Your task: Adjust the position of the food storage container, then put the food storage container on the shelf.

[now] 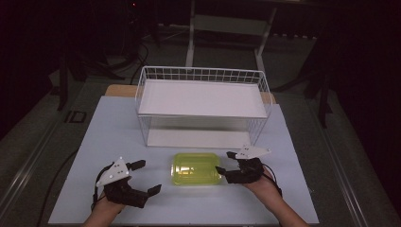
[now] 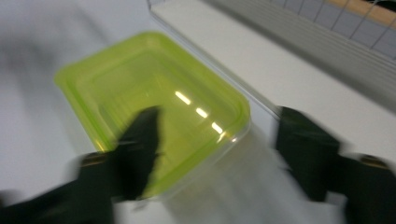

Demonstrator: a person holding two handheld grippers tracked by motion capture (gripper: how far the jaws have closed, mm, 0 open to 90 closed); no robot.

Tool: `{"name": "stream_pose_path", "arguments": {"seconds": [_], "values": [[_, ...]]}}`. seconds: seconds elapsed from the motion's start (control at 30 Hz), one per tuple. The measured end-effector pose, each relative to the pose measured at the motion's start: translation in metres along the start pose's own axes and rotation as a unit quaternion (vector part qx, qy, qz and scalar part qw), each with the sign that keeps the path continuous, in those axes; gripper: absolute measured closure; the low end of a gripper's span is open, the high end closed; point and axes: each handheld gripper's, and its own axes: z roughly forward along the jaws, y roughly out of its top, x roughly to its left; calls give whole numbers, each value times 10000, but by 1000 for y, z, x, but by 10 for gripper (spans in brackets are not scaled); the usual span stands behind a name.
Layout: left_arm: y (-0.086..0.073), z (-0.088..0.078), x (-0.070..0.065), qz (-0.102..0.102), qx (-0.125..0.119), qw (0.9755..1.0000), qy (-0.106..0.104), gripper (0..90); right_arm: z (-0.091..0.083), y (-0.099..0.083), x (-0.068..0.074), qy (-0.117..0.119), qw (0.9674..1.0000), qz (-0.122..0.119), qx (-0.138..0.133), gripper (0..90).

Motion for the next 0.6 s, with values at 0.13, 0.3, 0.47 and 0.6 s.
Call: {"name": "stream_pose_path", "arguments": {"seconds": [0.13,0.3,0.47,0.6], "values": [[10,7,6,-130,118,9998,37,0,-4,0,6,39,10000,12,-68,139],[16,20,10,-170,373,9991,-63,0,-10,-2,9,141,9986,248,-440,182],[16,35,10,-350,564,9978,-27,0,-11,-1,10,43,9986,416,-317,177],[17,49,15,-574,849,9947,130,1,-4,0,10,-57,9989,467,10,118]]}}
